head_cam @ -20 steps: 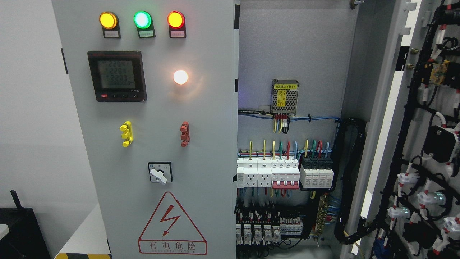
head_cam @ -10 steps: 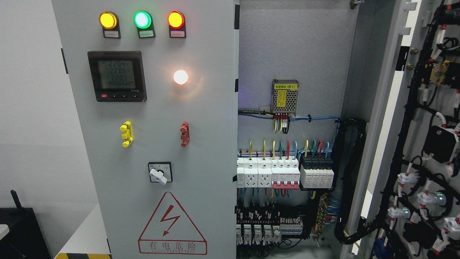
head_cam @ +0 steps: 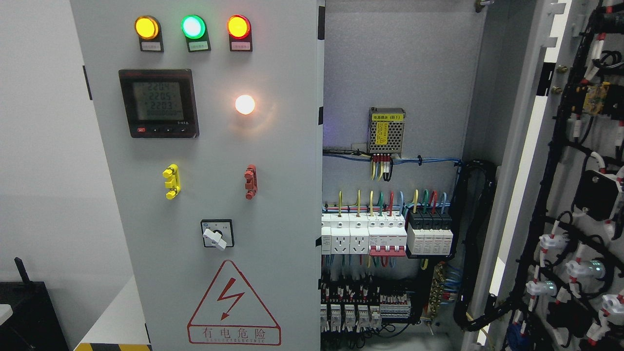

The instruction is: Open door with both hands

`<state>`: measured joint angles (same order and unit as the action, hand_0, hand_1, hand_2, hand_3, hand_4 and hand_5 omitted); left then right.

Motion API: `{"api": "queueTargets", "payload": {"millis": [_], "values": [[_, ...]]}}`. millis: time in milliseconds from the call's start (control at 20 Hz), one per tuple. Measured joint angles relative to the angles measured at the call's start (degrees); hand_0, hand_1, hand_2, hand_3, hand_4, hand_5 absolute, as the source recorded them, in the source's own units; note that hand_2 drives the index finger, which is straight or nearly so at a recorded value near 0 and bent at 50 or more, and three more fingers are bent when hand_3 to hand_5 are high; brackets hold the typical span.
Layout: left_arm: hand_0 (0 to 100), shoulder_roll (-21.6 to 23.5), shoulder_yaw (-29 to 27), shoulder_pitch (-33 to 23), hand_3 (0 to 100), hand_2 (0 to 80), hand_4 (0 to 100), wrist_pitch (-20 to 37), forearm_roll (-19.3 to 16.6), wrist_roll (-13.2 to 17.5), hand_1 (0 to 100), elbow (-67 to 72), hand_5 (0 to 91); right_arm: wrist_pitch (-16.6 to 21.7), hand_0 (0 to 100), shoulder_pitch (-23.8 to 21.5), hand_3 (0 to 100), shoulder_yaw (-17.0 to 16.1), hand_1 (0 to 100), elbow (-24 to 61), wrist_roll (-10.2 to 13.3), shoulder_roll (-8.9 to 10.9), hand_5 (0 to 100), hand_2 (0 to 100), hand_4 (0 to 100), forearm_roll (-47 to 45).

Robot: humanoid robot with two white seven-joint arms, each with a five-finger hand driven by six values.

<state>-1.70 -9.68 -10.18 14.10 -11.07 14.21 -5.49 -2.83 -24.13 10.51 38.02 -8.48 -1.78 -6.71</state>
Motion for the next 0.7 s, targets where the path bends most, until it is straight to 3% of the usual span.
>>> {"api": "queueTargets", "payload": {"millis": [150, 401, 701], "values": [[12, -0.1, -0.3, 0.0, 0, 0.0, 0, 0.2, 0.0, 0.4, 39, 0.2, 0.0, 0.9, 12, -4.8, 0, 0.4, 39, 7.9, 0.0, 1.13, 0, 0, 0, 0.0], [12, -0.2, -0.6, 0.1, 0, 0.0, 0, 0.5, 0.1, 0.8, 39, 0.4, 0.0, 7.1, 12, -10.4, 0, 2.5, 39, 18.4, -0.4, 2.86, 0, 0, 0, 0.2], [12, -0.3, -0.9, 0.1, 0, 0.0, 0, 0.5, 0.1, 0.9, 39, 0.5, 0.0, 15.0, 12, -12.8, 0, 4.4, 39, 26.8, -0.4, 4.46, 0, 0, 0, 0.1]]}}
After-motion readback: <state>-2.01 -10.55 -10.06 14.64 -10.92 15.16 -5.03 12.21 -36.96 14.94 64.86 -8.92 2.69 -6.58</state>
